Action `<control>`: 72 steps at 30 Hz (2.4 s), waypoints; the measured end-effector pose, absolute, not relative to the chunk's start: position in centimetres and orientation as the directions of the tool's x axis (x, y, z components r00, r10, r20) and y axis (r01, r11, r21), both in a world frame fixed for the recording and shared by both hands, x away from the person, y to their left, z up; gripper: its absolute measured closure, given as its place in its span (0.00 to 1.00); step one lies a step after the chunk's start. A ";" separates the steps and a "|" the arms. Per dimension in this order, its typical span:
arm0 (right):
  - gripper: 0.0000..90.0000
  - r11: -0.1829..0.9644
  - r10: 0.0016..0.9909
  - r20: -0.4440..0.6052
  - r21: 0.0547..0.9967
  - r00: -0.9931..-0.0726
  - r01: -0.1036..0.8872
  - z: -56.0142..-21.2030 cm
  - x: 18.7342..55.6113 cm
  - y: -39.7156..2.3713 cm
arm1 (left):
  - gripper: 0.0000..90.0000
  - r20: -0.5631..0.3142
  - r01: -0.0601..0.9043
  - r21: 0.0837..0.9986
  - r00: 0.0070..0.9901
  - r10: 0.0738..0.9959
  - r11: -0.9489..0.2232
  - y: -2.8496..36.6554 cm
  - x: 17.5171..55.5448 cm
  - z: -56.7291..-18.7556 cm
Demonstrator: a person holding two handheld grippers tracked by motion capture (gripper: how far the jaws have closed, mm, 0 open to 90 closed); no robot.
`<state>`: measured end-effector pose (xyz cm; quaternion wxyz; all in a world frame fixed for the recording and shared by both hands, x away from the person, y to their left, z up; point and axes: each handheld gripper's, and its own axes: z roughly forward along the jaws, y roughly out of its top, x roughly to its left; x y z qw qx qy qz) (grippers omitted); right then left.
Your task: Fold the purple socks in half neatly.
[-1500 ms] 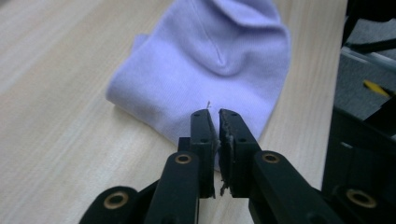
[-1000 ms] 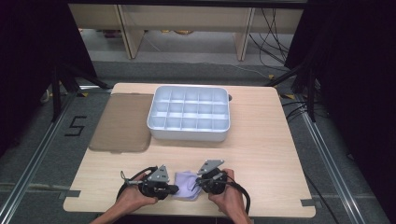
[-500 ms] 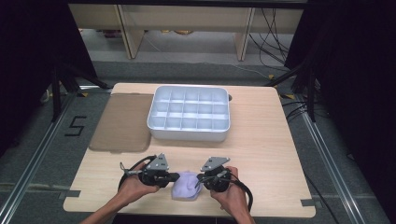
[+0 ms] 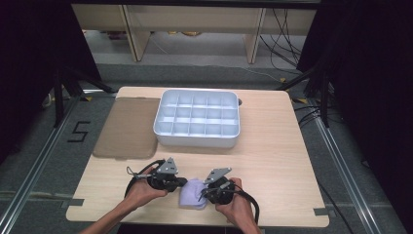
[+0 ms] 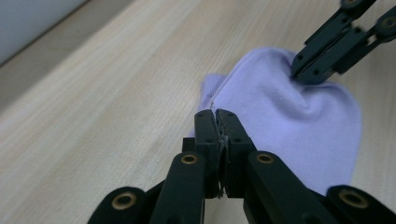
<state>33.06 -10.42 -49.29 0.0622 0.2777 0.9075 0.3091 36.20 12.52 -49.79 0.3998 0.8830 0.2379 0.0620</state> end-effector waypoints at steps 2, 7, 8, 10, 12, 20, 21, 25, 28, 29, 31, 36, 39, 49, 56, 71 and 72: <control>0.98 0.654 0.552 0.061 0.587 -0.832 0.477 -49.2 32.8 -10.3 | 0.96 -0.087 0.365 0.749 0.881 0.465 -0.552 12.7 35.4 -49.2; 0.98 0.653 0.553 0.059 0.589 -0.831 0.476 -49.2 32.8 -10.3 | 0.94 -0.093 0.326 0.743 0.915 0.393 -0.584 12.4 32.6 -49.4; 0.98 0.650 0.564 0.061 0.582 -0.823 0.489 -49.1 32.7 -10.3 | 0.94 -0.085 0.315 0.737 0.921 0.381 -0.598 12.2 32.2 -49.7; 0.98 0.658 0.548 0.059 0.585 -0.834 0.474 -49.2 32.8 -10.3 | 0.94 -0.086 0.321 0.716 0.922 0.378 -0.620 12.1 31.7 -50.3; 0.98 0.648 0.560 0.068 0.584 -0.826 0.488 -49.2 32.7 -10.3 | 0.95 -0.065 0.313 0.705 0.922 0.382 -0.637 12.0 31.8 -50.6; 0.98 0.652 0.530 0.055 0.611 -0.846 0.448 -48.8 32.5 -10.1 | 0.95 -0.033 0.304 0.697 0.919 0.393 -0.650 12.6 32.6 -50.6; 0.98 0.632 0.542 0.056 0.631 -0.839 0.450 -48.4 32.3 -10.0 | 0.95 -0.060 0.326 0.699 0.914 0.401 -0.636 12.6 32.6 -50.7; 0.98 0.635 0.522 0.039 0.648 -0.852 0.419 -47.5 32.3 -9.4 | 0.95 -0.034 0.306 0.702 0.916 0.399 -0.643 12.6 32.7 -50.6; 0.98 0.669 0.513 0.049 0.603 -0.857 0.435 -48.8 32.4 -9.0 | 0.95 -0.032 0.308 0.692 0.917 0.398 -0.653 12.7 32.9 -50.6; 0.98 0.669 0.525 0.059 0.589 -0.849 0.454 -49.3 32.4 -8.9 | 0.94 -0.007 0.297 0.704 0.911 0.412 -0.645 12.6 33.0 -50.6; 0.98 0.662 0.521 0.073 0.594 -0.850 0.457 -49.5 32.4 -9.1 | 0.94 0.009 0.292 0.697 0.910 0.415 -0.655 12.7 33.2 -50.6; 0.98 0.669 0.524 0.065 0.586 -0.849 0.457 -49.5 32.1 -8.7 | 0.91 0.006 0.319 0.705 0.890 0.456 -0.633 12.6 34.0 -50.7; 0.98 0.670 0.523 0.057 0.590 -0.851 0.451 -49.5 32.1 -8.5 | 0.88 0.003 0.333 0.716 0.877 0.480 -0.614 12.5 34.6 -50.6; 0.98 0.662 0.512 0.068 0.604 -0.856 0.444 -49.7 32.1 -8.6 | 0.66 -0.189 0.515 0.708 0.798 0.572 -0.484 14.3 34.8 -50.5; 0.98 0.666 0.511 0.068 0.599 -0.857 0.445 -49.6 32.1 -8.6 | 0.69 -0.213 0.538 0.682 0.795 0.569 -0.496 13.3 35.4 -51.1; 0.98 0.612 0.468 0.102 0.679 -0.878 0.405 -48.2 32.6 -7.4 | 0.94 -0.156 0.454 0.732 0.837 0.524 -0.508 13.0 34.9 -50.3; 0.98 0.625 0.457 0.104 0.670 -0.883 0.402 -48.6 32.5 -6.9 | 0.94 -0.167 0.455 0.736 0.839 0.518 -0.501 13.0 34.8 -50.2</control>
